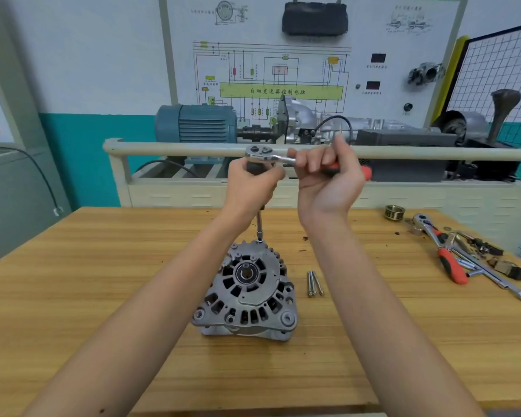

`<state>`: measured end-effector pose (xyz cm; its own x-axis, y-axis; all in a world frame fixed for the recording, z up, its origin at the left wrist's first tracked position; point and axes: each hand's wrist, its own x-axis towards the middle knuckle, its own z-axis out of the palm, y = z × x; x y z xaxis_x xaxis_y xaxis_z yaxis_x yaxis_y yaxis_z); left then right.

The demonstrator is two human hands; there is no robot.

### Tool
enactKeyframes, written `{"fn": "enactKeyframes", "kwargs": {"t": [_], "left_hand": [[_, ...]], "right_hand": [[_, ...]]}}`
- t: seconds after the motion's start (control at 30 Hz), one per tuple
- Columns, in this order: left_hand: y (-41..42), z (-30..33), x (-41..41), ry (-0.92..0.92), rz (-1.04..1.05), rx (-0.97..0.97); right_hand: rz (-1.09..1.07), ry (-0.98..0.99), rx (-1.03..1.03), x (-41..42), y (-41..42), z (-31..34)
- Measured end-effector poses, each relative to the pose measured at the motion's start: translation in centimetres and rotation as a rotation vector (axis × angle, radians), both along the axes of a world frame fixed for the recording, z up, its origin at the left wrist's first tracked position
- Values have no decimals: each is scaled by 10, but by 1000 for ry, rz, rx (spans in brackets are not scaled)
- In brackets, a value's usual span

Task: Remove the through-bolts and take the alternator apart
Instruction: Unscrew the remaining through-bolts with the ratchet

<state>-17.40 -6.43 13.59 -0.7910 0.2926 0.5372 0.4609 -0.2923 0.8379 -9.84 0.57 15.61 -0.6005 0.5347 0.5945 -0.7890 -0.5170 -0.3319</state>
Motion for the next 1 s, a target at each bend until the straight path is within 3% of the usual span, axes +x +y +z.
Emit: {"fn": "enactKeyframes", "kwargs": {"t": [0.1,0.23,0.4,0.53,0.63,0.7,0.8,0.9,1.0], "left_hand": [[-12,3,-4,126,-209,-105],[-9,8,-1,105,-441,-245],[-2,5,-2,-24,-261,-93],[8,1,2,-109,67,58],[11,-3,3,-42,151,82],[9,-2,2,-57,125,72],[2,1,1,-29,22,7],[-9,2,-6,70,-217,-110],[-11,5,-7,91,-392,-251]], "right_hand": [[283,-230,-103,-13,25,21],[489,-283,-228,-22,36,31],[143,-147,-214,-10,13,9],[-315,110,129,6,-22,-24],[-457,200,300,7,-32,-31],[-399,184,259,6,-26,-24],[-121,68,75,0,-5,-4],[181,-134,-135,-14,19,17],[413,-266,-216,-25,32,30]]}}
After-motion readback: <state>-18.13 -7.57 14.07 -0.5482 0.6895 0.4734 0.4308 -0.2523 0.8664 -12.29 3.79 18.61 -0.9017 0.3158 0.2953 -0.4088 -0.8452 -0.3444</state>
